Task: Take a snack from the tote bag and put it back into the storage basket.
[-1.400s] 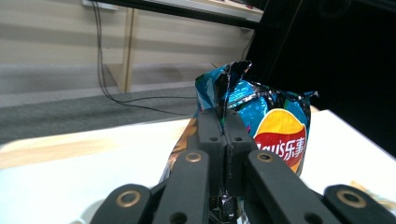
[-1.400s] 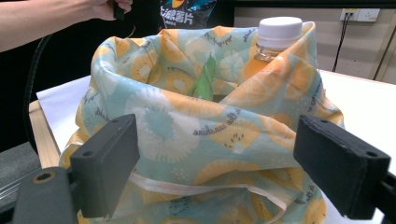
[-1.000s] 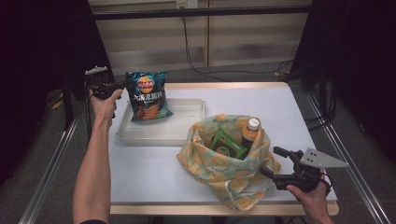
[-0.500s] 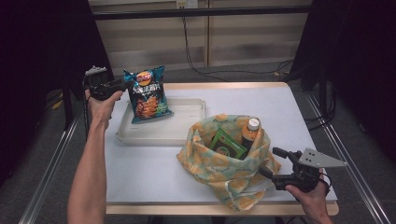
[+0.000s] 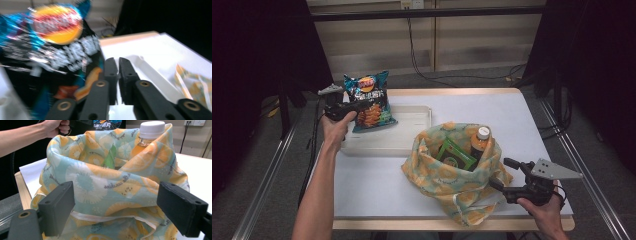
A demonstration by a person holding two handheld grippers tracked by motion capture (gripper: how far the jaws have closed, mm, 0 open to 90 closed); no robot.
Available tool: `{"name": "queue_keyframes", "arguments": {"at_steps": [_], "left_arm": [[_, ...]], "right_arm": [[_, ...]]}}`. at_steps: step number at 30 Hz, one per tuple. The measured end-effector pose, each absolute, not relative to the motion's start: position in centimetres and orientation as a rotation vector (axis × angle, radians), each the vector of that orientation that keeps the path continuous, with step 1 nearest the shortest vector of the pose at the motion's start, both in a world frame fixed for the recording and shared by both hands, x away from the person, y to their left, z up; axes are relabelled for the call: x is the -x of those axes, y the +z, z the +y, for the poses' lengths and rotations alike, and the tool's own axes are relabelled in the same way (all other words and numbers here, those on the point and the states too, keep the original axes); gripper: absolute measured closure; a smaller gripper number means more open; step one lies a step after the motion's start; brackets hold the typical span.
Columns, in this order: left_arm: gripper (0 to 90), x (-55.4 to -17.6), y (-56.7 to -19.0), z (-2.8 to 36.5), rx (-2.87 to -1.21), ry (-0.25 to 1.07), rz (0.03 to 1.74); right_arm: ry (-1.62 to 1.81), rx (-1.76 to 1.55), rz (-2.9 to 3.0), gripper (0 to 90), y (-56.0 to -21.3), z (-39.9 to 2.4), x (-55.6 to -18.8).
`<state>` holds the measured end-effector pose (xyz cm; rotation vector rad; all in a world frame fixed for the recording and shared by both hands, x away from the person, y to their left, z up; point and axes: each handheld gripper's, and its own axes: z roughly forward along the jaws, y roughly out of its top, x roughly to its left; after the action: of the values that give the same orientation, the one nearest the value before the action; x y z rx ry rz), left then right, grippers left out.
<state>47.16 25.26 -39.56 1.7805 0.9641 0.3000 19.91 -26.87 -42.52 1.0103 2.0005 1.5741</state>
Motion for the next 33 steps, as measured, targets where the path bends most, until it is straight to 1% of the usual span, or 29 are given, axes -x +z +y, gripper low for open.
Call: {"name": "queue_keyframes", "arguments": {"at_steps": [1,3,5,7,11,12,18,23,25,27,29,33], "left_arm": [[89.9,-47.1,-39.9,24.9,-1.808,0.289,0.953],[90.0,-47.0,-40.7,24.7,-1.829,0.262,0.962],[90.0,-47.0,-41.5,24.7,-1.827,0.207,0.984],[90.0,-47.1,-42.2,24.7,-1.864,0.215,1.012],[90.0,-47.2,-43.6,24.8,-1.900,0.181,1.047],[90.0,-47.2,-43.8,24.7,-1.925,0.195,1.049],[90.0,-47.9,-44.8,24.3,-1.972,0.130,1.060],[90.0,-48.6,-45.9,24.7,-2.027,0.126,1.132],[90.0,-48.9,-46.2,25.2,-2.017,0.116,1.170],[90.0,-49.0,-46.1,25.4,-2.004,0.147,1.214],[90.0,-49.1,-46.1,26.0,-2.003,0.128,1.230],[90.0,-49.1,-46.3,26.1,-1.988,0.147,1.270]], "right_arm": [[1.573,-1.010,2.003,14.0,-42.5,-26.9,-19.9],[1.572,-1.008,2.006,14.0,-42.5,-26.9,-19.8],[1.569,-1.009,2.001,14.0,-42.5,-26.8,-19.7],[1.577,-1.012,2.000,14.1,-42.4,-26.9,-19.7],[1.580,-1.017,1.984,14.7,-42.4,-27.1,-19.7],[1.578,-1.012,1.989,14.7,-42.4,-27.1,-19.8],[1.576,-1.013,2.005,14.6,-42.5,-26.8,-19.8],[1.570,-1.011,1.998,14.7,-42.5,-26.9,-19.8],[1.576,-1.017,1.998,14.6,-42.5,-27.0,-19.8],[1.576,-1.025,1.992,14.7,-42.5,-27.0,-19.9],[1.575,-1.021,1.995,14.7,-42.6,-27.0,-19.9],[1.575,-1.016,2.001,14.7,-42.6,-27.0,-19.9]]}}
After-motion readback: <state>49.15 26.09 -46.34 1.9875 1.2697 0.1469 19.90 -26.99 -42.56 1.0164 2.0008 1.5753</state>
